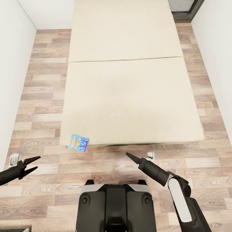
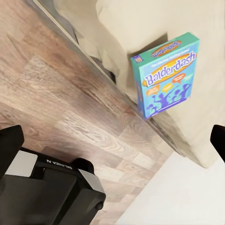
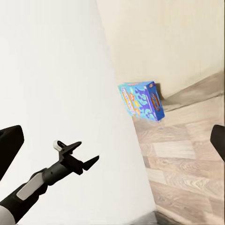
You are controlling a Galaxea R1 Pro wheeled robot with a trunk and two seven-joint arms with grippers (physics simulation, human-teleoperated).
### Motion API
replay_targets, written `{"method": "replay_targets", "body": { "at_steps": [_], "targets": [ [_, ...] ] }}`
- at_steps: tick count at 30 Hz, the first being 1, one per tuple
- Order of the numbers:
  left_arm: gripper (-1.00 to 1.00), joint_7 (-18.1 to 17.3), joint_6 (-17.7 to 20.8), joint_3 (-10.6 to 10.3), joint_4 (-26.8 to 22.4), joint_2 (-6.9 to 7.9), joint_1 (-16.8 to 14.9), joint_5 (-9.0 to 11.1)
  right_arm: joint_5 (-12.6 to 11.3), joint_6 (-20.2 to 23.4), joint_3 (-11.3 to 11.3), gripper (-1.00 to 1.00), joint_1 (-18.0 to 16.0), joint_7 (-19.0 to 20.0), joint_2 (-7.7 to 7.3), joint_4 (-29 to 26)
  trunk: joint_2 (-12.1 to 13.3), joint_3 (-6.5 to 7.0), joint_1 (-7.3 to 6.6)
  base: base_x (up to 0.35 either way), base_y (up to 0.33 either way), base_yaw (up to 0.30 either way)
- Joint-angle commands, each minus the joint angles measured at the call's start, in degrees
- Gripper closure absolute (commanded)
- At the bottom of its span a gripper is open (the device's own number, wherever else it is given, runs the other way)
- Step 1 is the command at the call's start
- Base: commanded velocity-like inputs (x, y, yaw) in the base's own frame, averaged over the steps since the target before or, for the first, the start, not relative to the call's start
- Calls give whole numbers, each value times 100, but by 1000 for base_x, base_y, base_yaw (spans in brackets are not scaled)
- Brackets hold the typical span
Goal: Put all the toys in the child's room - the three board games (two on the bed and one on the table), the two jigsaw puzzles on the table, and the tennis ball on the table - inside the toy box on the table in the child's room.
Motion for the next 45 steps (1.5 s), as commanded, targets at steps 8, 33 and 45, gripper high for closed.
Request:
{"method": "replay_targets", "body": {
  "at_steps": [8,33,45],
  "targets": [
    [-100,-12,25,20,4,-8,-3,3,-23,458,-8,-100,-2,-634,40,-5,-9,-6,1,-55,19,0],
    [-100,-12,27,11,4,-11,-3,3,-45,30,-20,-100,-2,-677,13,-2,-9,166,1,-1,0,0],
    [-100,-12,34,10,3,-10,-3,3,-29,19,-18,-100,-2,-676,26,-5,-9,279,1,0,0,1]
  ]
}}
